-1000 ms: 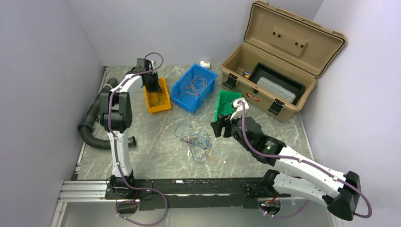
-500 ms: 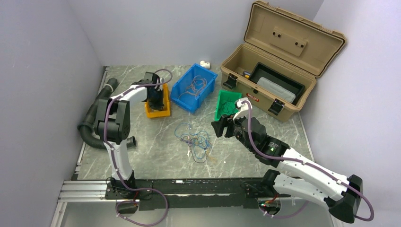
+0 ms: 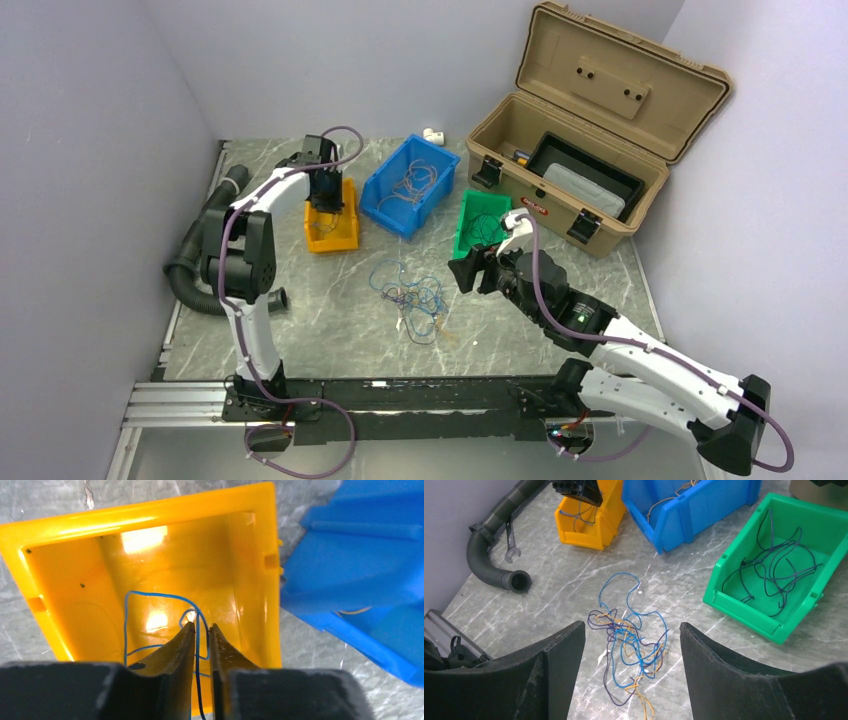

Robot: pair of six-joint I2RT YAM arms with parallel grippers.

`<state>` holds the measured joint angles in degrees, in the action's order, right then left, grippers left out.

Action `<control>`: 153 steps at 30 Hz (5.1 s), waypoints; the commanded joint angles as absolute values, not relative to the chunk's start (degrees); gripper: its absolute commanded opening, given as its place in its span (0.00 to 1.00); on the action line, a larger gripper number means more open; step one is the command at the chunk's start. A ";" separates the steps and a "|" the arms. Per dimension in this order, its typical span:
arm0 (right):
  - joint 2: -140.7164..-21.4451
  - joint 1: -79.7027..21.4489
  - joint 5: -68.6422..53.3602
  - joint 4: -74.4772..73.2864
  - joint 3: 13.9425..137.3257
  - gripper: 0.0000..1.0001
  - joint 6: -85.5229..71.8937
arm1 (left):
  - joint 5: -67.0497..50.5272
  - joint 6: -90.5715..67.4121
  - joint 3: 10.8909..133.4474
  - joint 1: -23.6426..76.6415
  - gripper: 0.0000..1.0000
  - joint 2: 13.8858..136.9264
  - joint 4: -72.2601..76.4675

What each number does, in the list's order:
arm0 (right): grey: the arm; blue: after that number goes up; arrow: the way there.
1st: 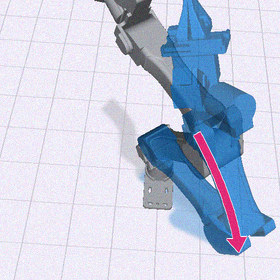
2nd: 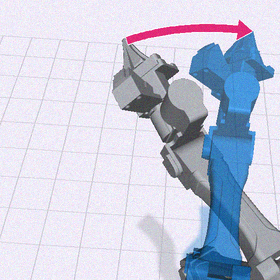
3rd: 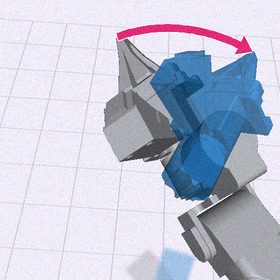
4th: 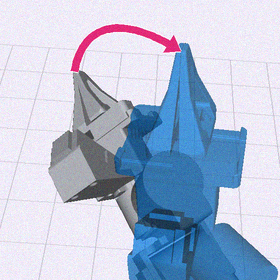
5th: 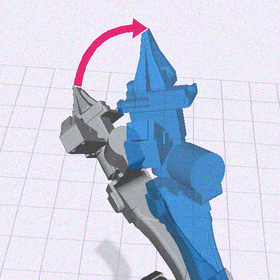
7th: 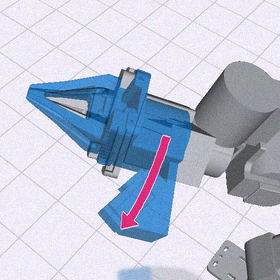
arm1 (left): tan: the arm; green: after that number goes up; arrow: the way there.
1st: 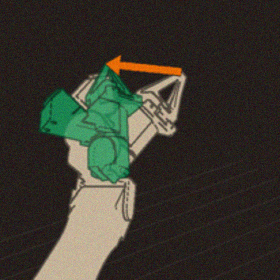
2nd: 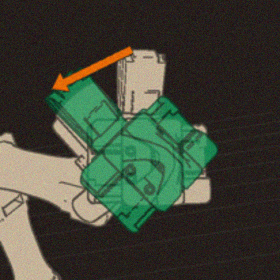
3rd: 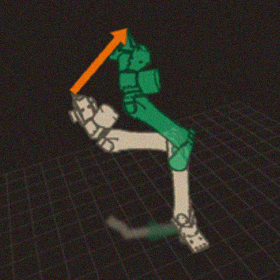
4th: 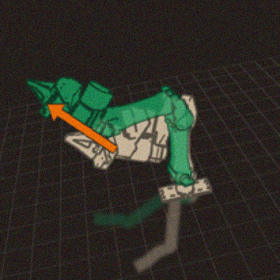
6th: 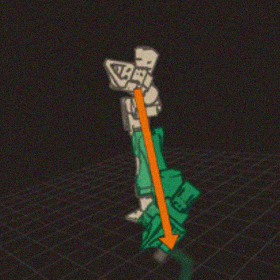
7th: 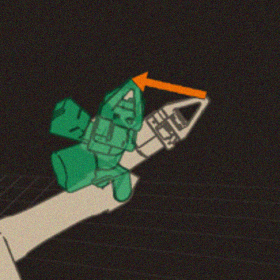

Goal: Untangle the cables
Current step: Place the cable in the bin, then untie the cable.

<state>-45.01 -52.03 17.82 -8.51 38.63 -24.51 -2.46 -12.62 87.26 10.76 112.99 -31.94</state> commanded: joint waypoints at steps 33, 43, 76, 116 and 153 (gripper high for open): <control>-63.09 -51.53 7.79 -14.15 36.39 0.76 -29.64 | 0.55 -25.55 47.73 44.45 0.97 71.54 -10.40; -70.87 -51.51 5.38 -2.69 33.56 0.65 -25.44 | -2.93 -22.69 40.73 45.21 0.87 69.31 -9.65; -47.12 -51.52 18.69 -28.58 71.50 0.00 -18.19 | -18.24 -22.57 35.90 42.50 0.00 73.93 3.84; -47.88 -51.52 0.37 -30.28 68.94 0.00 -18.02 | -17.14 7.85 41.77 45.18 0.82 50.30 9.02; -52.02 -51.53 12.94 -24.41 63.08 0.04 -36.87 | -21.56 -3.88 49.60 48.66 0.00 64.22 10.98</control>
